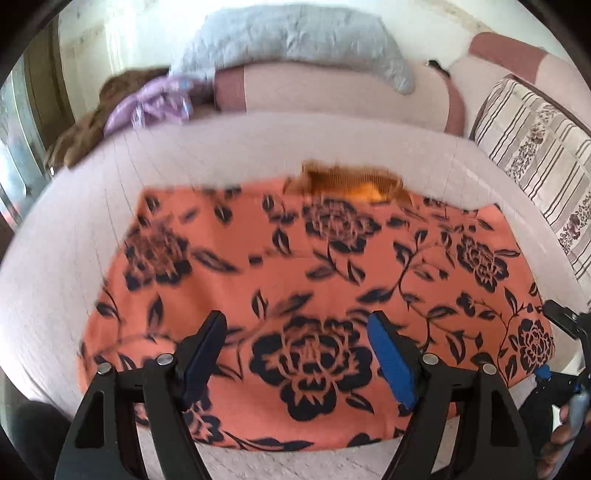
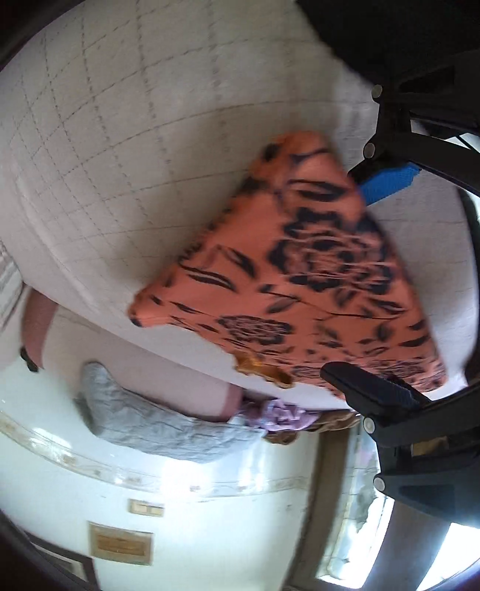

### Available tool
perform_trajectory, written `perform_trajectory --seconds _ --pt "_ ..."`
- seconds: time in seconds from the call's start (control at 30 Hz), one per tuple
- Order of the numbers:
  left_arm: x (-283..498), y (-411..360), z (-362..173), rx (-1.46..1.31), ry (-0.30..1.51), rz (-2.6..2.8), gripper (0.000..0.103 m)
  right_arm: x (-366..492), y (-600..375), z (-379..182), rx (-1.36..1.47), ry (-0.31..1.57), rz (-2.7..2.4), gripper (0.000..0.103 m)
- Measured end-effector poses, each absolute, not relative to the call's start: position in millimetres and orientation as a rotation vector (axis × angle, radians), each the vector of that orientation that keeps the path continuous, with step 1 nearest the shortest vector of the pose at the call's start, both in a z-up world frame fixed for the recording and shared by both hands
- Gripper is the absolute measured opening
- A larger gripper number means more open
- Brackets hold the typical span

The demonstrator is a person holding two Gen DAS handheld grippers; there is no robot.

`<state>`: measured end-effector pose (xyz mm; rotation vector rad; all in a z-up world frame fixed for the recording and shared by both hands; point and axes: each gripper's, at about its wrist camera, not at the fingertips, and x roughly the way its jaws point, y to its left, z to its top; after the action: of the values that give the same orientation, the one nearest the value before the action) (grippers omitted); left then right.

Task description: Fold small clothes

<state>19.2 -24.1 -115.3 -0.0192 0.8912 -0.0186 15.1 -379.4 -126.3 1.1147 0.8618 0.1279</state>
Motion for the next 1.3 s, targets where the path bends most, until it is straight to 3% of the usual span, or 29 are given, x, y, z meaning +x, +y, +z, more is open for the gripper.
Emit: perform_trajectory --seconds 0.1,0.13,0.23,0.3,0.4,0.43,0.5,0.57,0.63,0.77,0.87,0.97,1.1,1.13,1.3 --pt "34.8 -30.4 -157.1 0.060 1.058 -0.048 0.083 22.5 -376.2 -126.3 1.110 0.848 0.109 0.084" --pt "35.0 -28.8 -155.7 0.073 1.015 -0.048 0.086 22.6 -376.5 -125.7 1.109 0.844 0.104 0.083" --pt "35.3 -25.9 -132.4 0.006 1.027 -0.059 0.080 24.6 -383.5 -121.5 1.108 0.856 0.081 0.078" --pt "29.6 -25.1 -115.1 0.003 0.929 -0.076 0.080 30.4 -382.9 -113.9 1.071 0.865 0.078 0.067" --pt "38.6 -34.7 -150.5 0.107 1.017 -0.065 0.082 41.6 -380.9 -105.5 0.991 0.887 0.073 0.067" --pt "40.9 -31.9 -164.7 0.105 1.035 -0.073 0.087 47.1 -379.9 -109.2 0.968 0.911 0.061 0.065" --pt "40.8 -27.7 -159.5 0.090 1.007 -0.090 0.087 58.3 -377.5 -115.6 0.890 0.949 0.031 0.034" --pt "45.5 -17.1 -155.0 0.020 1.032 -0.117 0.086 65.5 -373.7 -107.5 0.821 0.983 0.038 0.025" --pt "48.3 0.2 -148.0 -0.074 1.030 -0.133 0.079 73.7 -355.0 -69.0 0.664 0.949 0.054 0.023" --pt "25.8 69.5 -111.1 -0.352 0.889 -0.087 0.078 82.5 -280.6 25.0 0.424 0.793 0.173 0.022" --pt "2.1 124.8 -96.4 -0.433 0.788 0.016 0.078 77.5 -197.4 62.9 0.276 0.716 0.316 0.022" --pt "-13.6 187.5 -101.4 -0.521 0.746 0.151 0.078 73.9 -112.9 49.4 0.134 0.734 0.452 0.022" --pt "-26.2 240.3 -127.0 -0.621 0.788 0.236 0.077 106.3 -27.4 -64.0 0.037 1.104 0.542 0.022" --pt "-32.7 247.8 -130.4 -0.640 0.783 0.238 0.077 106.8 -23.4 -70.9 0.044 1.109 0.536 0.022" --pt "-41.7 264.7 -137.9 -0.669 0.767 0.226 0.077 98.7 -35.4 -8.6 0.094 0.951 0.532 0.022"
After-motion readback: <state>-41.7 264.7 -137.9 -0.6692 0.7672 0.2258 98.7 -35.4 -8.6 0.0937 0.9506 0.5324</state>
